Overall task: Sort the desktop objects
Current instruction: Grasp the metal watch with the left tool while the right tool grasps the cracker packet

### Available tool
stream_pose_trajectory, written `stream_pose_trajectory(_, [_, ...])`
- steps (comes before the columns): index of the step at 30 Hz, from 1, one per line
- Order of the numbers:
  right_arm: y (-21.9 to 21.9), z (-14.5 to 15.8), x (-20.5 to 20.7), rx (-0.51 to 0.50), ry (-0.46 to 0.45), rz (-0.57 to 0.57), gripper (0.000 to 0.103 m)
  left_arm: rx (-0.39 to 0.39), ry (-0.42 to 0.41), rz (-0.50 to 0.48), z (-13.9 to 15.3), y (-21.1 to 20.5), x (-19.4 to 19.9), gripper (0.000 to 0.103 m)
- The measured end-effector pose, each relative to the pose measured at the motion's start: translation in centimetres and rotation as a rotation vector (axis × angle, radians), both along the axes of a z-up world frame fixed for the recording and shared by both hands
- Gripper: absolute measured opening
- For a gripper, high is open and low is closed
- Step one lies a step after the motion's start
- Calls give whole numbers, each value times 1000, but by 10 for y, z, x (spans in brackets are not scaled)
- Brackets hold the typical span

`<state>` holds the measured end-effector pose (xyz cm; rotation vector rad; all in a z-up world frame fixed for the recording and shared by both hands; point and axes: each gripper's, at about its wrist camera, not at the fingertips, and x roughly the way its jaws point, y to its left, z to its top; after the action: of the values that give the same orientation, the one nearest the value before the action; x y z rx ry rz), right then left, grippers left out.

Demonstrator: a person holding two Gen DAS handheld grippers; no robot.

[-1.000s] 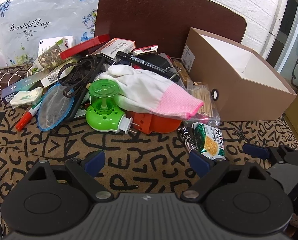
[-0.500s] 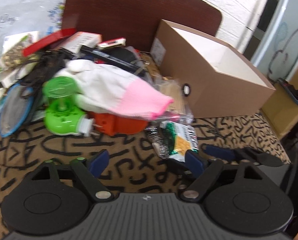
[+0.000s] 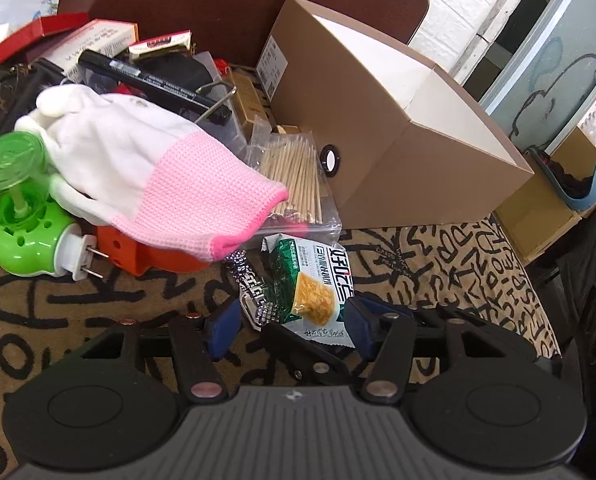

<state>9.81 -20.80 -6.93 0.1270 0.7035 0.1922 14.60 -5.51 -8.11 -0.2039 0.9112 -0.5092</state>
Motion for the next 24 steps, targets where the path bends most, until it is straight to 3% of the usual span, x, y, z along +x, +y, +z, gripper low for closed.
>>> stream_pose_trajectory(5, [-2, -1, 5, 10, -15, -13, 67, -6, -21, 31, 6, 11, -2, 59])
stream_pose_trajectory(10, [-4, -1, 1, -15, -20, -10, 58, 3, -12, 71, 5, 22, 1, 59])
stream_pose_trajectory(20, [-26, 0, -27, -110, 6, -48, 56, 74, -9, 29, -12, -6, 10, 58])
stream_pose_trajectory(22, [-28, 1, -28, -100, 10, -55, 57, 100, -16, 28, -18, -11, 10, 53])
stream_pose_trajectory(24, [-29, 1, -29, -96, 11, -56, 60, 161, -64, 27, -19, -15, 5, 37])
